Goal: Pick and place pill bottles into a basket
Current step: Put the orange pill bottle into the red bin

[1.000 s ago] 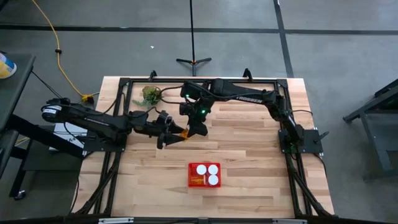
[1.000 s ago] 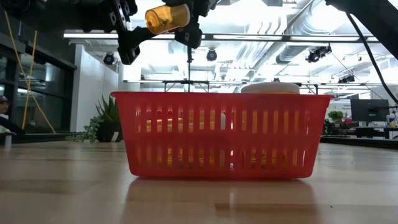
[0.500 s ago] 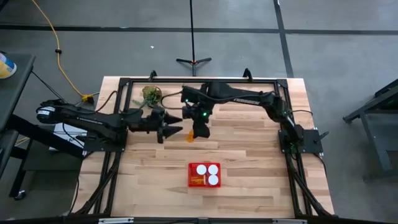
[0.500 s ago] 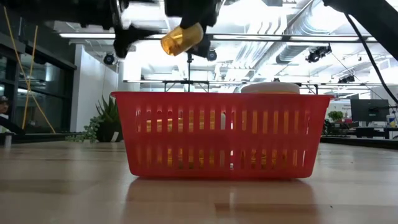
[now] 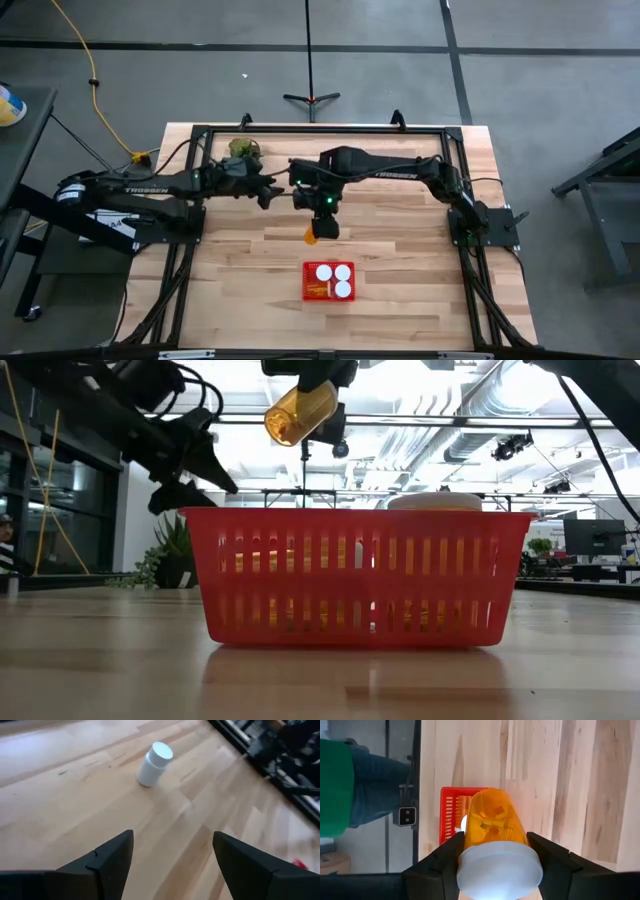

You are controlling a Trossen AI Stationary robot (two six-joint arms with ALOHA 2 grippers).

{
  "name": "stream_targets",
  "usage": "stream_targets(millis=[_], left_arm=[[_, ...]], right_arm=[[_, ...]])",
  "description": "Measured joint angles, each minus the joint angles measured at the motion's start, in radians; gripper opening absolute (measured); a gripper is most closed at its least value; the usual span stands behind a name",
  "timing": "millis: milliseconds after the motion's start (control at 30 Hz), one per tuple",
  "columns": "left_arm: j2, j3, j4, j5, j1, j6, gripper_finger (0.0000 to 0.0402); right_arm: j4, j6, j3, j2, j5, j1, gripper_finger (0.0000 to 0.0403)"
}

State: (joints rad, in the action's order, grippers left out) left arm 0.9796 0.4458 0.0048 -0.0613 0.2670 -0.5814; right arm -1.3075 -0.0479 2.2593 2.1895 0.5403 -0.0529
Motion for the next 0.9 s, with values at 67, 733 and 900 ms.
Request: stream_targets(millis=[67, 733, 900], left_arm=[[0.0, 0.0, 0.003, 0.04, 0.03, -0.001, 0.0307], [0.001, 0.0, 0.008, 0.295, 0.228, 0.001, 0.0308], [0.002, -0.001, 0.027, 0.35, 0.246, -0.002, 0.0308]], right_arm=[[0.0, -0.024, 0.0, 0.0, -0.018, 0.015, 0.0186], [0.119, -0.301, -0.09, 0.014, -0.141, 0.194, 0.0187], [0.215, -0.381, -0.155, 0.015, -0.133, 0.213, 0.0186]])
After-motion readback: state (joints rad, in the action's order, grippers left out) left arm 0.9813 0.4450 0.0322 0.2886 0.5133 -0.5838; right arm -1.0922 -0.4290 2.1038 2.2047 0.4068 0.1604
